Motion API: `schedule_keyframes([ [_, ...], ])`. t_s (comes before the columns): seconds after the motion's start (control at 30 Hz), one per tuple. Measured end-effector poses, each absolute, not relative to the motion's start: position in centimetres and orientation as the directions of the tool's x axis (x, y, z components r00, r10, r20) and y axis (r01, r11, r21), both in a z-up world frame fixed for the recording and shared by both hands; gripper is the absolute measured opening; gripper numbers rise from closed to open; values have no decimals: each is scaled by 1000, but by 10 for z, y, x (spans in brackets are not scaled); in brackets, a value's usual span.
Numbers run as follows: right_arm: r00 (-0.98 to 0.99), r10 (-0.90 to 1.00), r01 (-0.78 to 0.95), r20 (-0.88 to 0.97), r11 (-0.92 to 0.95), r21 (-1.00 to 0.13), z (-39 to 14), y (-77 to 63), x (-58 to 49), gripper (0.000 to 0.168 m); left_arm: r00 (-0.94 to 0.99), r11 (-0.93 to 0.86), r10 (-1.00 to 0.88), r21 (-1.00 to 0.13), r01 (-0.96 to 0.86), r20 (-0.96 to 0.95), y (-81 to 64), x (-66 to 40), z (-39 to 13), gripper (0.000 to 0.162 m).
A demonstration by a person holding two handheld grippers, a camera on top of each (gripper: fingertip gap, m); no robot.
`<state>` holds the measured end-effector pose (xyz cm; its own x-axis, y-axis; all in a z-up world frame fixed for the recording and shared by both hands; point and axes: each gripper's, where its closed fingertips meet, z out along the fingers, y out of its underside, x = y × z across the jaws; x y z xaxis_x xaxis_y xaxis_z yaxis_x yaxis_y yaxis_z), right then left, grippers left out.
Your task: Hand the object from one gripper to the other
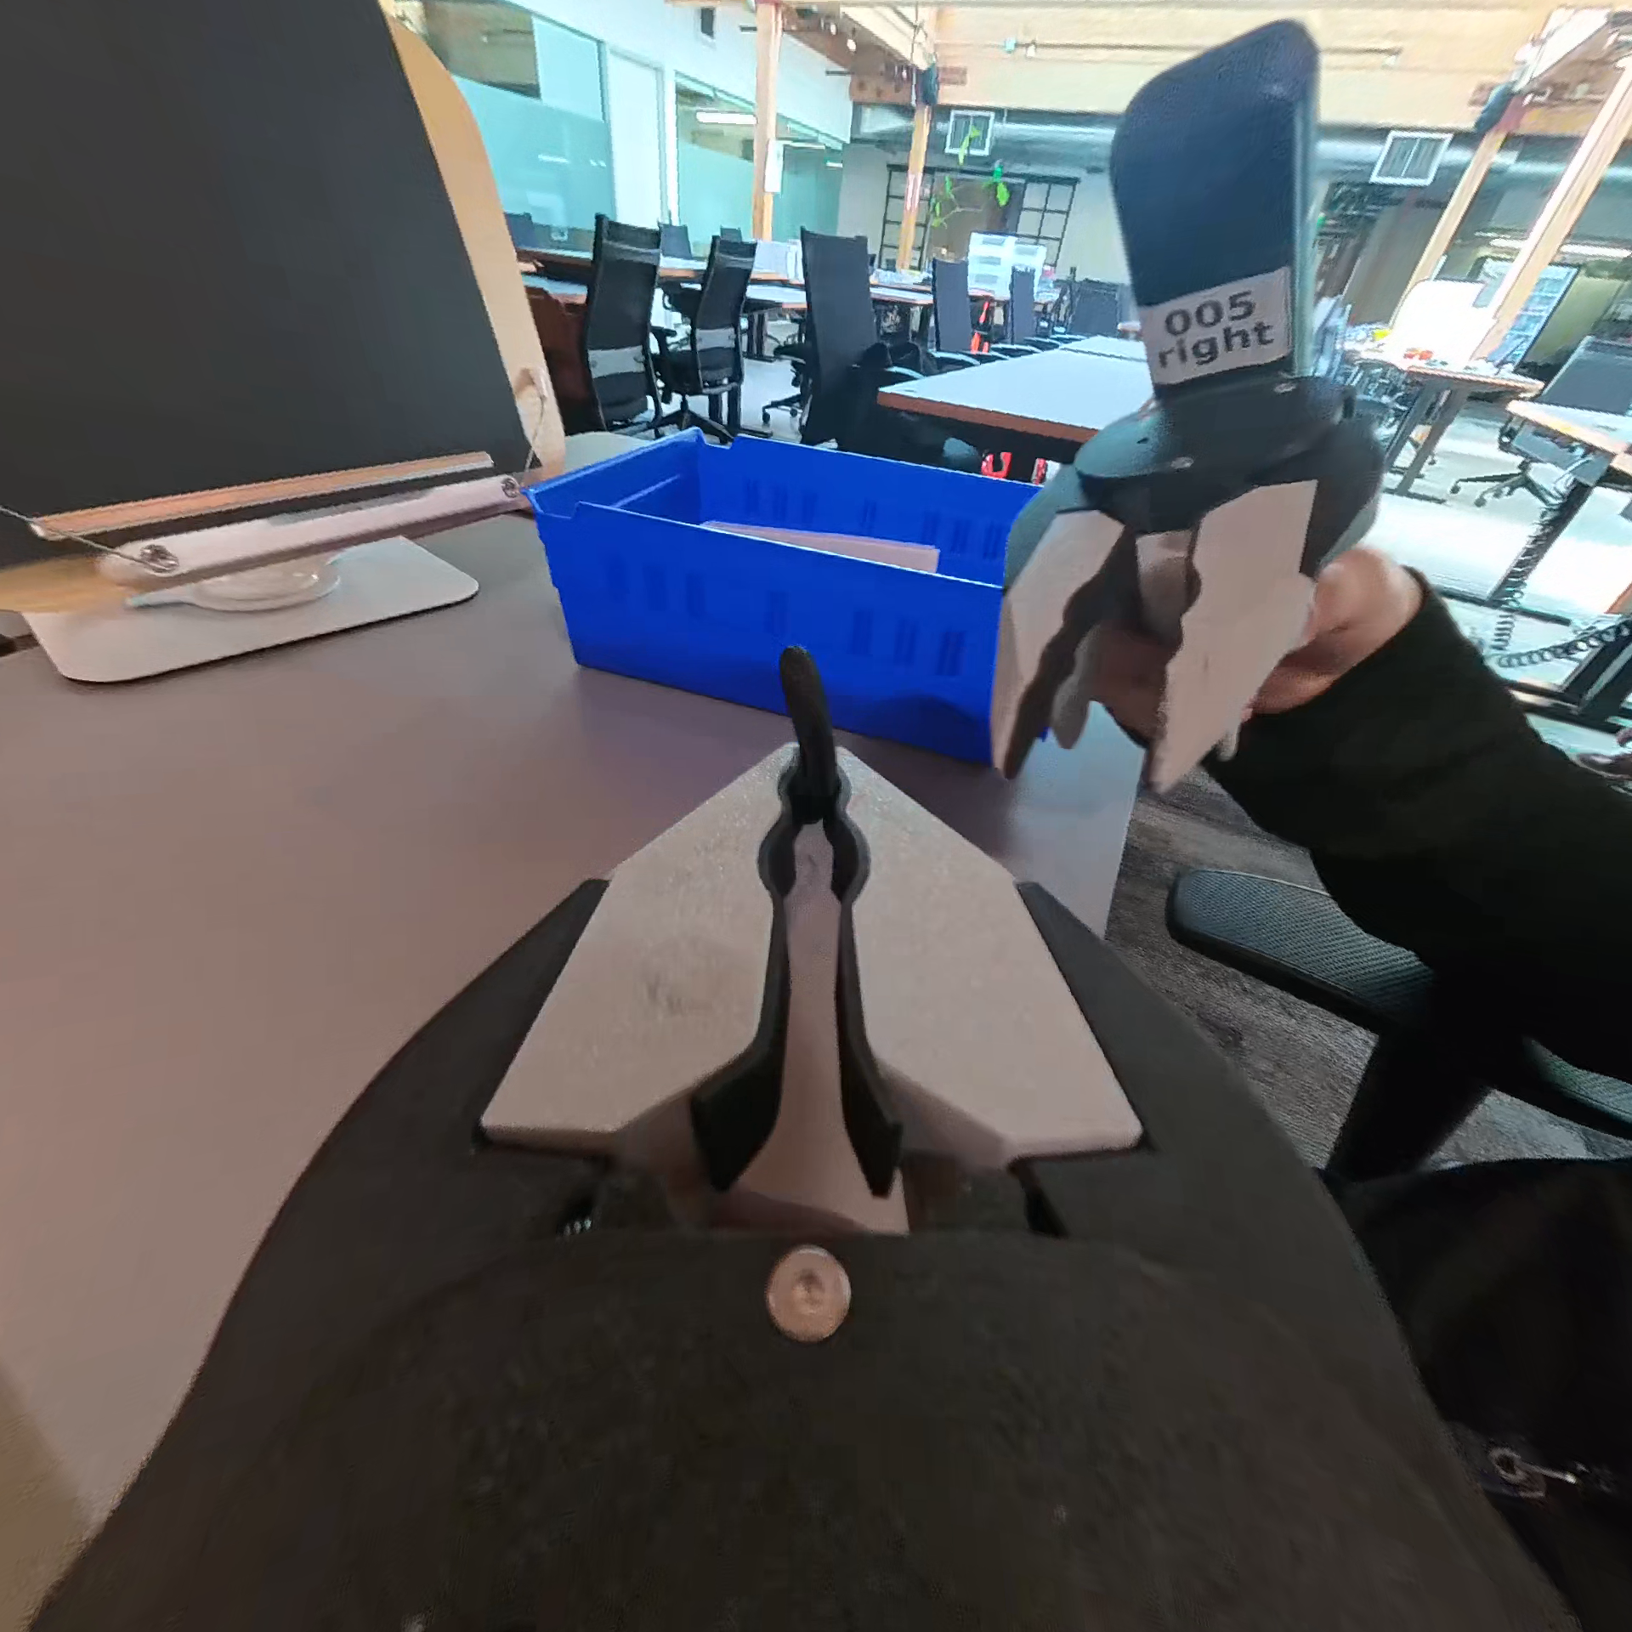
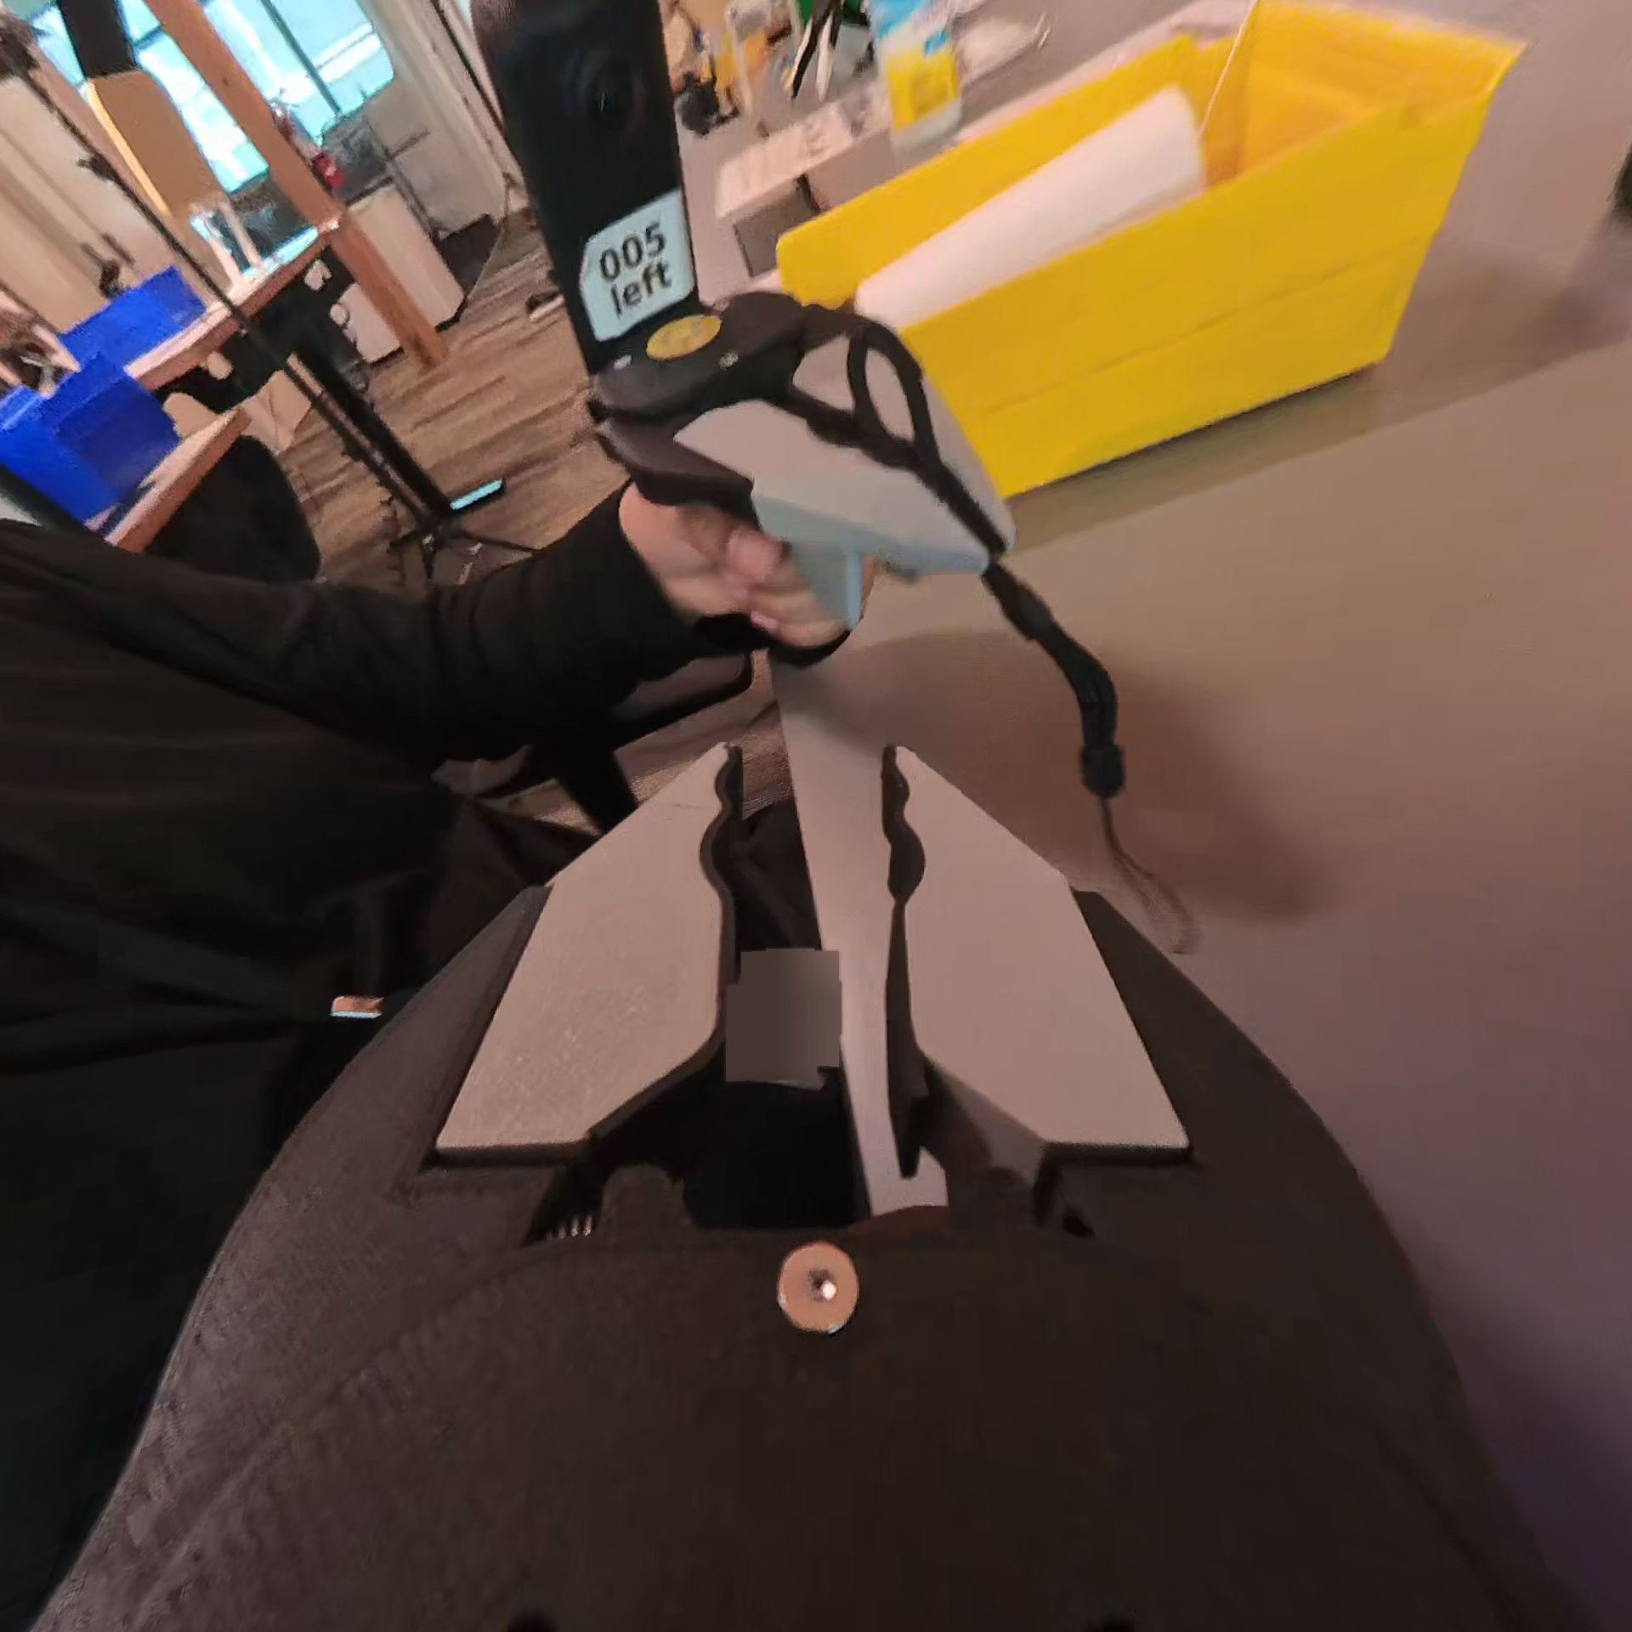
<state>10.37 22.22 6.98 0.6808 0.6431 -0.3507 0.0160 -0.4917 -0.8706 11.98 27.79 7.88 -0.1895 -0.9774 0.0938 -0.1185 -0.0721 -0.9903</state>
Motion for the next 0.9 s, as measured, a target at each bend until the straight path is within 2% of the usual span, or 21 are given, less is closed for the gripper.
schedule_keyframes([
  [0.2,801,593,169,-88,-364,-916,62,245,110,37,-263,-68,-958,-983,-169,112,257,118,74,0],
  [0.33,807,589,278,33,-330,-902,50,252,107,33,-350,-192,-905,-967,-166,240,245,114,83,0],
  [0.37,804,594,285,32,-337,-897,47,252,106,29,-370,-228,-886,-958,-173,278,243,114,85,0],
  [0.4,801,598,284,25,-344,-895,46,251,106,11,-377,-246,-877,-953,-178,297,243,114,85,0],
  [0.43,799,601,276,14,-346,-897,47,250,107,1,-361,-241,-886,-955,-174,290,246,115,83,0],
  [0.53,806,589,194,-61,-359,-913,55,248,116,1,-298,-183,-927,-968,-171,228,260,118,75,2],
  [0.63,818,554,88,-151,-380,-921,64,247,130,0,-198,-108,-970,-980,-165,141,275,120,71,21],
  [0.67,829,532,57,-172,-385,-921,66,248,137,0,-165,-55,-983,-983,-177,85,279,120,68,30],
  [0.73,846,495,17,-199,-398,-917,68,248,150,0,-115,64,-992,-978,-200,-41,285,119,65,37],
  [0.9,901,414,75,-130,-444,-893,59,246,170,1,-67,381,-924,-895,-232,-375,275,118,63,41],
])
